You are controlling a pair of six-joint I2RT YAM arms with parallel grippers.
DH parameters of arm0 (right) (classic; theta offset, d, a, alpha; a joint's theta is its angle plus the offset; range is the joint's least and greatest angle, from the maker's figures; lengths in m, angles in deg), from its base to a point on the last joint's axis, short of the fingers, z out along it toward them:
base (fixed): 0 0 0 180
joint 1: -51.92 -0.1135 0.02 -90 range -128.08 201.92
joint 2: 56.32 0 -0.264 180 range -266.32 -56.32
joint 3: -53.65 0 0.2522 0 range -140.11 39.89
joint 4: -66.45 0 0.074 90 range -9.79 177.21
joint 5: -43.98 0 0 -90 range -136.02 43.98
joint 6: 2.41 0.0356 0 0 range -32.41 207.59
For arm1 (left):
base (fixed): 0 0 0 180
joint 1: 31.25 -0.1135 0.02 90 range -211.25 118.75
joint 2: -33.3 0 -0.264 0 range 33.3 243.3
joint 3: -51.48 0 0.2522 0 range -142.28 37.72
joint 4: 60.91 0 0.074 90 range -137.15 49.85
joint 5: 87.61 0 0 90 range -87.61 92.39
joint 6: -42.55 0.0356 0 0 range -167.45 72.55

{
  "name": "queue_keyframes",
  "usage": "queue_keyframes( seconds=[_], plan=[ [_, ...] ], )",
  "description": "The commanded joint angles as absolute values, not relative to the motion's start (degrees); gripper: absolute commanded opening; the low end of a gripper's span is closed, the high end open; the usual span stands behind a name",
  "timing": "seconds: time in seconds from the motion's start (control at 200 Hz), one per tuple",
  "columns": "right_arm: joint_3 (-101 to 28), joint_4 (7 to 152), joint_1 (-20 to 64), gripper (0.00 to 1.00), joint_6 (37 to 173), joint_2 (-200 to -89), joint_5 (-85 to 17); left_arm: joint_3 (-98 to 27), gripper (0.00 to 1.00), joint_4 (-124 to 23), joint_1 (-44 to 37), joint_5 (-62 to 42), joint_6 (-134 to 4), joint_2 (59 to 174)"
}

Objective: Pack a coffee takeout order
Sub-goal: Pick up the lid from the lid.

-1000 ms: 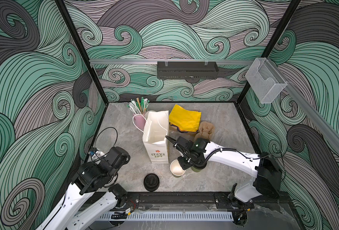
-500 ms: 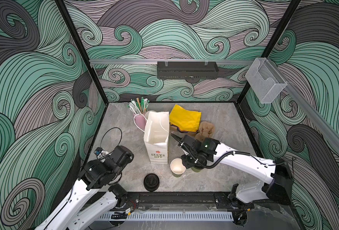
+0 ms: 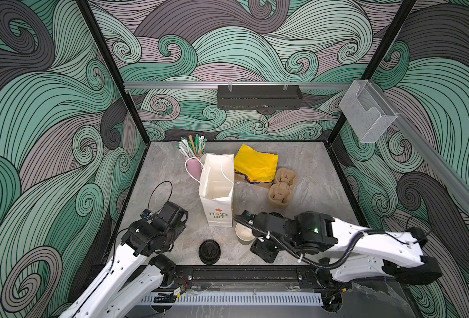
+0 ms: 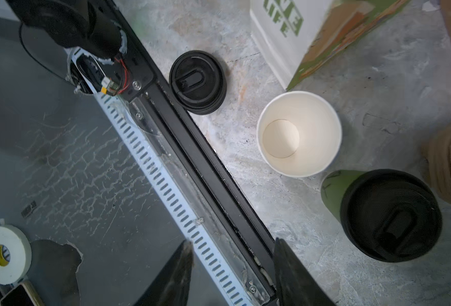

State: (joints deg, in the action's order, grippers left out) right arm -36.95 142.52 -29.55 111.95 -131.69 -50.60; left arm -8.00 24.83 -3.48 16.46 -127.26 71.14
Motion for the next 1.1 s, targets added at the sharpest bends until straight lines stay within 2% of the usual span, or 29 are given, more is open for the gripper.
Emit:
queue_keyframes(
  seconds=[0.0, 0.135, 0.245, 0.68, 0.815, 1.096],
  plan=[
    [-41.2, 142.2, -32.3, 0.53, 114.8, -140.4, -52.4, -9.4, 0.66, 25.1, -10.2, 13.8, -121.1, 69.5],
    [-47.5, 142.1, -33.9, 0.56, 122.5, -151.1, -52.4, -13.5, 0.67, 27.6, -18.5, 17.6, -117.7, 69.0],
    [-50.8, 141.1, -35.0, 0.6, 129.4, -157.6, -54.8, -18.9, 0.67, 30.1, -22.0, 23.1, -115.5, 68.2],
    [-63.1, 143.0, -37.3, 0.85, 148.8, -173.8, -64.3, -31.6, 0.67, 37.1, -22.3, 33.6, -112.1, 62.9],
    [-66.6, 143.0, -37.1, 0.89, 153.0, -177.2, -65.9, -33.6, 0.67, 39.0, -22.4, 34.9, -111.1, 61.7],
    [-67.0, 142.9, -36.4, 0.87, 161.1, -181.0, -66.3, -32.9, 0.65, 40.3, -22.3, 31.5, -112.1, 59.8]
  ],
)
